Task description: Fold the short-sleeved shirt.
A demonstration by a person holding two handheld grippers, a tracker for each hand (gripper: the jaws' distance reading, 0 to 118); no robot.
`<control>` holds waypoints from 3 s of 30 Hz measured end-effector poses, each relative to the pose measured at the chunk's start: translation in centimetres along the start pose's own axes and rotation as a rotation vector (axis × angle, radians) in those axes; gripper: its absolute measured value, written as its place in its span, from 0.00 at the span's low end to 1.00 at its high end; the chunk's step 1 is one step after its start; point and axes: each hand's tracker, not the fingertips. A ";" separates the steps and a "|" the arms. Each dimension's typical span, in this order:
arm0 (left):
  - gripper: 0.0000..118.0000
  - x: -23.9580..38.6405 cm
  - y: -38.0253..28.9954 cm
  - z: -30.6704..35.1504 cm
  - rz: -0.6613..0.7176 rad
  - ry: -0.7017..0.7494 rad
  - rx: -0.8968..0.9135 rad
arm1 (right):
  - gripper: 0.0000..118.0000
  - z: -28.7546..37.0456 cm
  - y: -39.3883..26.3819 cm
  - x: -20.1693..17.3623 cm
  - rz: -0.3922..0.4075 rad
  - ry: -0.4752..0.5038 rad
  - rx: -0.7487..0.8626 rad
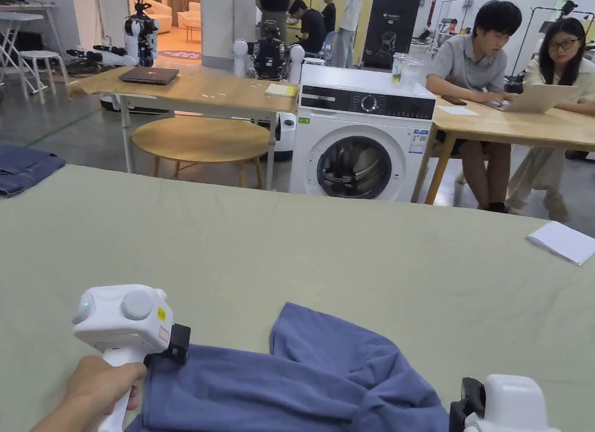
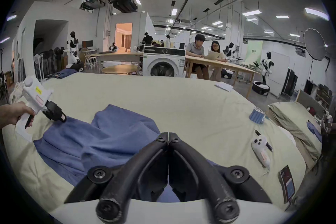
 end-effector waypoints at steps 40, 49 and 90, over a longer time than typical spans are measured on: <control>0.00 -3.1 -10.6 18.1 -0.091 -0.059 0.388 | 0.00 -10.3 1.3 8.2 -0.051 0.054 -0.365; 0.00 -6.8 -5.8 24.5 -0.094 0.032 0.493 | 0.00 -3.7 10.7 11.4 -0.028 -0.043 -0.041; 0.00 -11.1 10.7 30.6 -0.045 0.214 0.672 | 0.00 -9.9 28.7 6.2 0.047 -0.154 0.209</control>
